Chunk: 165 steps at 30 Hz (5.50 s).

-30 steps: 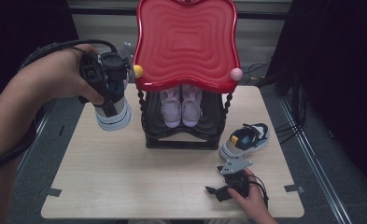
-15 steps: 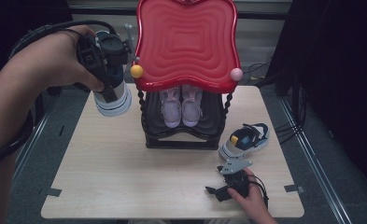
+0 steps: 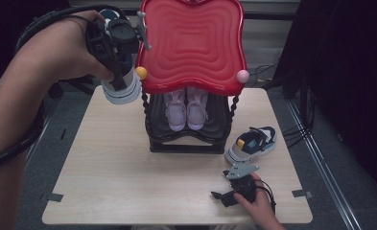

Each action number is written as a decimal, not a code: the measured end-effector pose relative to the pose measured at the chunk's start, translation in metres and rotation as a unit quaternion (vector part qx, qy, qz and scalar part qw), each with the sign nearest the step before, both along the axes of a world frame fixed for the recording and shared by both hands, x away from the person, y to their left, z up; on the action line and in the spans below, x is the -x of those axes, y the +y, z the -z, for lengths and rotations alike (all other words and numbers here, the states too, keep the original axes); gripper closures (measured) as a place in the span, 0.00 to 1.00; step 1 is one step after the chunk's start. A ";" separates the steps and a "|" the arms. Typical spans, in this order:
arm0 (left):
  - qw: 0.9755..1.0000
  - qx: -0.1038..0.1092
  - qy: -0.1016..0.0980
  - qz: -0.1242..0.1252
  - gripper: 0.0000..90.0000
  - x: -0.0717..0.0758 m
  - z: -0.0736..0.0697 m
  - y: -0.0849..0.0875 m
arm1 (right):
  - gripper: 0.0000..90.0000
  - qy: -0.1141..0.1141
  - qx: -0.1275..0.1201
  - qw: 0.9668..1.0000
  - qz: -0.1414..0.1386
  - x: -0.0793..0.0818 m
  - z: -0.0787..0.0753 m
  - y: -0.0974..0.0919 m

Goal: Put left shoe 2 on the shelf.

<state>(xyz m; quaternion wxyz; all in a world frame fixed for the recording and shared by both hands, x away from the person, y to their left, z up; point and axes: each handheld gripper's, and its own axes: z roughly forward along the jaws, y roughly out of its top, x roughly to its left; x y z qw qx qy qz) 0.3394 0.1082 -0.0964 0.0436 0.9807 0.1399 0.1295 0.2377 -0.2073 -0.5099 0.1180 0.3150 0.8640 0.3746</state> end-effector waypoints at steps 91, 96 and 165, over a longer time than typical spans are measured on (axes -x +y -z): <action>0.991 -0.045 -0.073 0.103 0.80 -0.060 0.017 -0.114 | 0.12 -0.001 0.000 1.000 -0.001 0.000 0.000 0.000; 0.991 -0.047 -0.075 0.103 0.79 -0.061 0.017 -0.116 | 0.12 0.001 0.000 1.000 0.000 0.000 0.000 0.000; 0.993 0.001 -0.095 0.070 0.46 -0.055 0.007 -0.101 | 0.12 0.001 0.000 1.000 0.001 0.000 0.000 0.000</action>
